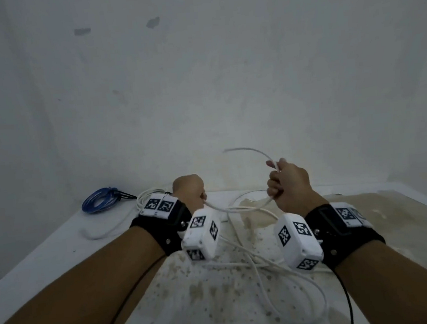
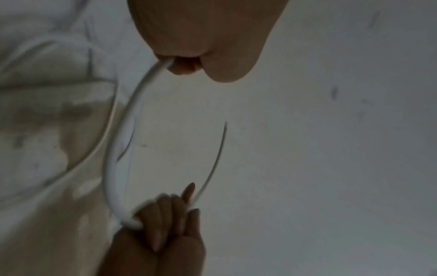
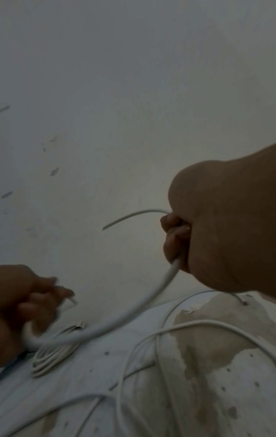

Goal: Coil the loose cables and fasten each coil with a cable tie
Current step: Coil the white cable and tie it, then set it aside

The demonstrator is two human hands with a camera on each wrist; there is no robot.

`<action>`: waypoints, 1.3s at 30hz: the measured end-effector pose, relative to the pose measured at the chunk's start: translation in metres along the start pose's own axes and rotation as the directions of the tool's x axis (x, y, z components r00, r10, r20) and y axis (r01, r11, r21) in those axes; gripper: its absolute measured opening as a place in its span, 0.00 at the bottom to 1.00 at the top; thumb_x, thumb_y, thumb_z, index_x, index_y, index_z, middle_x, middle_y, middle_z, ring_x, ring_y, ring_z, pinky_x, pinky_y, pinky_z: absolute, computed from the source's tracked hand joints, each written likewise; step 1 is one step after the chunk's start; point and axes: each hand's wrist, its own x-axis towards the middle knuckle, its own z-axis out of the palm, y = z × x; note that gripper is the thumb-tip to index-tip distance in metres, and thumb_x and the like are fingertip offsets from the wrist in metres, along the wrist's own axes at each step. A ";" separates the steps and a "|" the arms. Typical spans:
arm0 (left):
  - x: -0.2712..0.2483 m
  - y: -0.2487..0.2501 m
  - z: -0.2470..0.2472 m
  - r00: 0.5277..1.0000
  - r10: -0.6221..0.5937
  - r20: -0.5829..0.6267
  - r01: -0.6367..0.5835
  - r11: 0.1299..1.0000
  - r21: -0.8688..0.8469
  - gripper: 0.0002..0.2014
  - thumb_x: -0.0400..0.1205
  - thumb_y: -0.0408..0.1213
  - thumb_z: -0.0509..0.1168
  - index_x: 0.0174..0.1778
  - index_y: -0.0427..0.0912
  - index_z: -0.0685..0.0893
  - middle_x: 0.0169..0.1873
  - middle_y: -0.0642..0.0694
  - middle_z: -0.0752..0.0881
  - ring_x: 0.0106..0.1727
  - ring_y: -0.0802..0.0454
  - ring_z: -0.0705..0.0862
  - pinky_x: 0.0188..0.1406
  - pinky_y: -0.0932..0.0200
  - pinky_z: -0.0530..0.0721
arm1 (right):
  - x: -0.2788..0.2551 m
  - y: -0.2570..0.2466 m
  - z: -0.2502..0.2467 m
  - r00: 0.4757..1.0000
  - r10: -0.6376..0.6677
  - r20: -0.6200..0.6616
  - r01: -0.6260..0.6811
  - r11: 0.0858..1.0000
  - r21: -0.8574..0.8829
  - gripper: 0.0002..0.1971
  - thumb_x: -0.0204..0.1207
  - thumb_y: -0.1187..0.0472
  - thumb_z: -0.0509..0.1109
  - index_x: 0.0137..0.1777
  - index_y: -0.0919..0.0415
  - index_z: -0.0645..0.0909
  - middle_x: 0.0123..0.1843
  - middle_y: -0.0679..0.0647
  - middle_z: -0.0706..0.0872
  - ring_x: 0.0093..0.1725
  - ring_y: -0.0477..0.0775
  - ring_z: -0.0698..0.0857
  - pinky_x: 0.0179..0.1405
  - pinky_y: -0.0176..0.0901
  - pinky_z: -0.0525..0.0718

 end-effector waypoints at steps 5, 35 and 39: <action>-0.035 0.034 -0.017 0.987 0.154 0.048 -0.161 0.966 0.201 0.07 0.87 0.30 0.61 0.51 0.35 0.85 0.34 0.44 0.76 0.26 0.53 0.69 0.16 0.66 0.69 | 0.000 -0.008 -0.005 0.995 -0.038 0.087 0.050 0.990 -0.132 0.17 0.90 0.55 0.57 0.54 0.65 0.83 0.23 0.48 0.59 0.19 0.46 0.56 0.16 0.38 0.56; -0.057 0.039 -0.051 0.741 0.631 0.231 -0.669 0.659 0.344 0.10 0.85 0.42 0.66 0.46 0.42 0.89 0.36 0.49 0.90 0.26 0.57 0.80 0.27 0.62 0.78 | -0.041 0.022 0.069 0.930 -0.089 0.356 0.202 0.934 -0.293 0.14 0.90 0.57 0.56 0.45 0.61 0.76 0.21 0.47 0.68 0.19 0.44 0.62 0.15 0.35 0.59; -0.052 0.032 -0.051 0.802 0.570 0.182 -0.592 0.715 0.372 0.11 0.87 0.36 0.62 0.50 0.44 0.91 0.33 0.52 0.87 0.28 0.55 0.76 0.28 0.62 0.73 | -0.031 0.020 0.060 0.933 -0.183 0.309 0.269 0.927 -0.263 0.09 0.89 0.58 0.58 0.61 0.59 0.78 0.23 0.47 0.71 0.19 0.44 0.65 0.16 0.35 0.63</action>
